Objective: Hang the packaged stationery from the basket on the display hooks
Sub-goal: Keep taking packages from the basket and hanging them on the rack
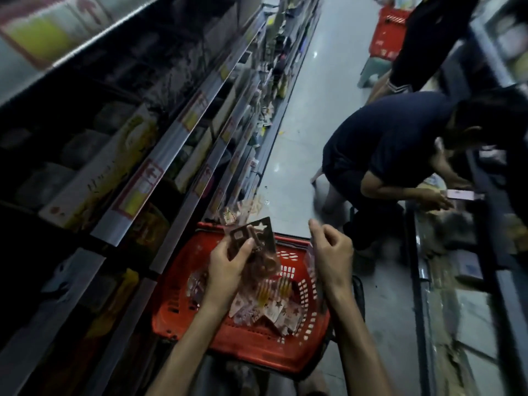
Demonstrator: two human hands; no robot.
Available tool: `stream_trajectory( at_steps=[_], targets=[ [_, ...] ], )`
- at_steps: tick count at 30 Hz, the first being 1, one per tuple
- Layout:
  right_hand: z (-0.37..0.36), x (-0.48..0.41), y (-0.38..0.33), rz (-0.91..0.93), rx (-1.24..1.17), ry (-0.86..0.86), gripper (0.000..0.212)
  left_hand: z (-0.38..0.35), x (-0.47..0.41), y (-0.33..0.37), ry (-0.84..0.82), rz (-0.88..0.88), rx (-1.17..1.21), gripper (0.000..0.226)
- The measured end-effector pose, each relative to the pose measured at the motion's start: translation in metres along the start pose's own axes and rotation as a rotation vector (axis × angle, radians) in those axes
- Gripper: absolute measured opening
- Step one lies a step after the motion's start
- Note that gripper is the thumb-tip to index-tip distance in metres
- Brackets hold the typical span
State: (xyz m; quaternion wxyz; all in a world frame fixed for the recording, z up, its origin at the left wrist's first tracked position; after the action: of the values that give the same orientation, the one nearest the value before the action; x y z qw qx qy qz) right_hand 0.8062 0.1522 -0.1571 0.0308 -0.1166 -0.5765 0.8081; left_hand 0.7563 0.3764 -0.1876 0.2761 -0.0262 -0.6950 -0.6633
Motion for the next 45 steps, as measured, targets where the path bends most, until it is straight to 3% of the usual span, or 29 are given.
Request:
stream_trajectory(
  at_steps=[4, 8, 10, 16, 24, 29, 33, 36, 39, 43, 45],
  targets=[
    [0.040, 0.006, -0.027, 0.045, -0.068, 0.002, 0.056, -0.036, 0.032, 0.050, -0.142, -0.037, 0.039, 0.015],
    [0.095, 0.014, -0.045, 0.070, -0.082, 0.071, 0.016, -0.069, 0.068, 0.079, -0.240, -0.046, 0.058, 0.019],
    [0.124, 0.020, -0.054, 0.099, -0.114, 0.105, 0.009, -0.085, 0.091, 0.091, -0.286, -0.061, 0.060, 0.021],
    [0.221, 0.057, -0.068, 0.116, -0.236, 0.216, 0.027, -0.147, 0.181, 0.109, -0.411, -0.142, 0.015, 0.012],
    [0.364, 0.150, -0.056, 0.122, -0.349, 0.366, 0.033, -0.243, 0.294, 0.084, -0.600, -0.220, -0.059, 0.020],
    [0.438, 0.211, -0.047, 0.135, -0.210, 0.587, 0.035, -0.302, 0.356, 0.067, -0.783, -0.227, -0.110, 0.020],
    [0.489, 0.263, -0.053, 0.131, 0.025, 0.808, 0.028, -0.349, 0.397, 0.050, -0.981, -0.197, -0.157, 0.018],
    [0.518, 0.304, -0.066, 0.094, 0.037, 0.943, 0.014, -0.384, 0.431, 0.030, -1.178, -0.178, -0.219, 0.017],
    [0.541, 0.346, -0.075, -0.025, 0.141, 1.017, 0.022, -0.408, 0.475, 0.006, -1.379, -0.089, -0.216, 0.020],
    [0.559, 0.411, -0.083, -0.097, 0.168, 1.179, 0.001, -0.423, 0.536, -0.039, -1.651, -0.019, -0.336, 0.018],
    [0.564, 0.452, -0.085, -0.141, 0.198, 1.281, 0.004, -0.426, 0.566, -0.059, -1.756, -0.021, -0.377, 0.018]
  ],
)
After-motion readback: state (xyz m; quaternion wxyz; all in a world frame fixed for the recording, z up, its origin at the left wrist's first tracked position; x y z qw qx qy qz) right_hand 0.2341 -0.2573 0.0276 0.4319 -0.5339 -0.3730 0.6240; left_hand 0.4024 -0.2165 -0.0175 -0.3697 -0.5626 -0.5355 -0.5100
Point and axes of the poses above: each hand's wrist, its own x-axis away from the middle knuckle, its own z-axis out of the back of the hand, y = z × x, the point moved 7 cm from there along -x, towards the middle knuckle, and after that the axes turned 13 degrees about z, right-handed, at the moved point
